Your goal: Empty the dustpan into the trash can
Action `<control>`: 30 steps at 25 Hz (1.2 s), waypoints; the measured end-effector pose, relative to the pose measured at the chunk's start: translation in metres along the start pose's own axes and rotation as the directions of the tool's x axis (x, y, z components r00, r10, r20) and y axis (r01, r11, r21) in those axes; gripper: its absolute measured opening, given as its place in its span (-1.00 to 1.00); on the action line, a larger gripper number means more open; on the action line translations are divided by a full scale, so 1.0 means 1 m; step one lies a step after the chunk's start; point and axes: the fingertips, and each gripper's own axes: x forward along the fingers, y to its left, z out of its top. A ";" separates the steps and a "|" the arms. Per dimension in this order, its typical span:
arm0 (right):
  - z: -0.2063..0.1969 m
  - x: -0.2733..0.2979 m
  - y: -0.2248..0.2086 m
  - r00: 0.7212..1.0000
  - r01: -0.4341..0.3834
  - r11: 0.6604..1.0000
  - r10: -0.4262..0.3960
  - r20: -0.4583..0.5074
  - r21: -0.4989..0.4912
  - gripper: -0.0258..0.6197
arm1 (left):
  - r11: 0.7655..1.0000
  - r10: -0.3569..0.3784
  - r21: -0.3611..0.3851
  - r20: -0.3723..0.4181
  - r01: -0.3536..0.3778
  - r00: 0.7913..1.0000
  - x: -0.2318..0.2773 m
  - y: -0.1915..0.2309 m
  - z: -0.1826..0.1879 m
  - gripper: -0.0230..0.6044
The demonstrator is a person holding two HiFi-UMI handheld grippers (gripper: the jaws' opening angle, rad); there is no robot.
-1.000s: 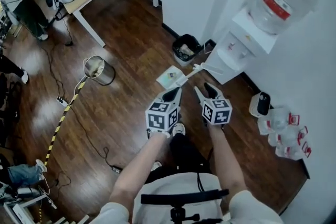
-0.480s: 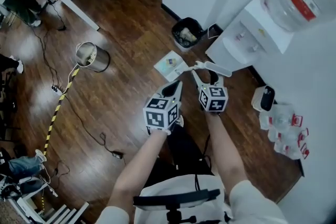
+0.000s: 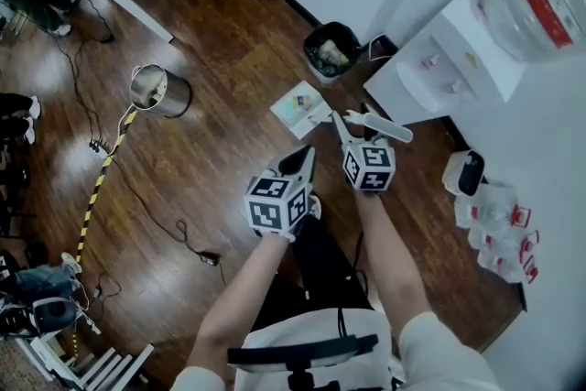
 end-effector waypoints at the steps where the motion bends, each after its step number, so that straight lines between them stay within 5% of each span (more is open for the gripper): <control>1: 0.001 0.001 0.002 1.000 -0.007 1.000 0.007 0.002 -0.004 0.06 | 1.000 0.003 -0.002 -0.002 -0.003 1.000 -0.001 0.002 0.000 -0.94; 6: 0.005 0.008 0.005 1.000 -0.005 0.999 0.005 -0.010 -0.033 -0.22 | 1.000 0.020 -0.021 0.002 -0.020 1.000 -0.003 0.011 0.003 -0.94; 17: 0.049 0.034 0.014 0.998 -0.053 0.997 0.052 -0.023 -0.060 -0.25 | 0.995 0.087 -0.053 0.066 -0.084 0.994 -0.026 0.030 0.036 -0.94; 30: 0.132 0.025 0.075 0.976 -0.214 0.963 0.202 -0.083 -0.164 -0.25 | 0.979 0.199 -0.075 0.111 -0.192 0.974 -0.086 0.071 0.066 -0.94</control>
